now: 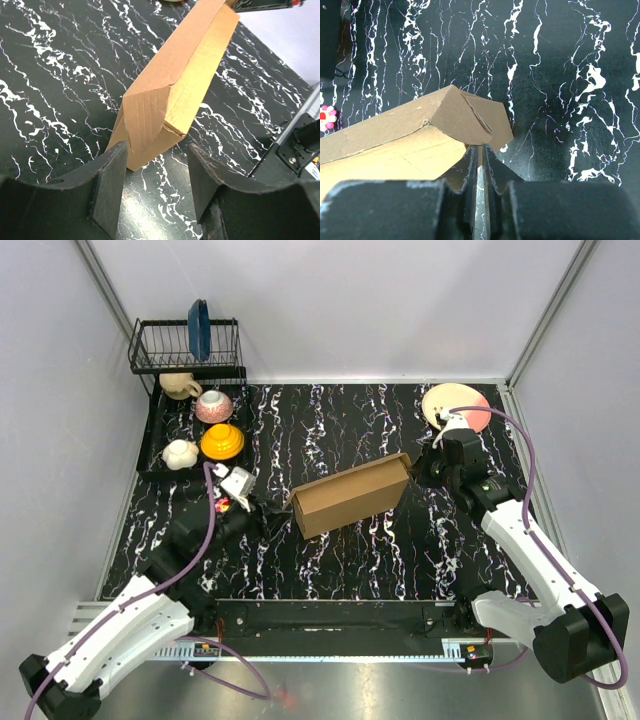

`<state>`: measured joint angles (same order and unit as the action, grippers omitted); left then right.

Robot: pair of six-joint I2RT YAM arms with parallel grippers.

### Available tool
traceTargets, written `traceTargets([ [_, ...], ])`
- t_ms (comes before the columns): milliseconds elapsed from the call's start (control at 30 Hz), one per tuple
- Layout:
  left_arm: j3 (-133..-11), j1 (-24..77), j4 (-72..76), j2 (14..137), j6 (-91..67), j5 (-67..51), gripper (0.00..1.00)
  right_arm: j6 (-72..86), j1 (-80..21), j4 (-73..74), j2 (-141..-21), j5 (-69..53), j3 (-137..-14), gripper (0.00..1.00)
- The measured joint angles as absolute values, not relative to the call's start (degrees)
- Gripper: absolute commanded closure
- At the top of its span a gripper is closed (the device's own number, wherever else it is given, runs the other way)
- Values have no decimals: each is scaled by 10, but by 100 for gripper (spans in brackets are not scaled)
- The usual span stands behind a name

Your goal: Fold the paper box

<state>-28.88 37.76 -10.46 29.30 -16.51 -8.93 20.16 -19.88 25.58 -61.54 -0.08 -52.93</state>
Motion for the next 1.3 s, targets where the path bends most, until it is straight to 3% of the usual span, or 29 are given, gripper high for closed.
traceTargets([
  [600, -295, 390, -79, 378, -141, -16, 58, 204, -199, 253, -619, -1, -530, 88],
  [867, -305, 391, -61, 383, -142, -17, 83, 204, -199, 253, -620, -1, -531, 86],
  [1000, -310, 395, -55, 390, -142, -22, 90, 206, -199, 255, -620, 0, -531, 73],
  [1033, -310, 397, -53, 391, -142, -23, 90, 207, -199, 257, -620, 2, -531, 65],
  [1300, -310, 398, -48, 396, -141, -23, 92, 208, -199, 280, -618, 25, -538, 53],
])
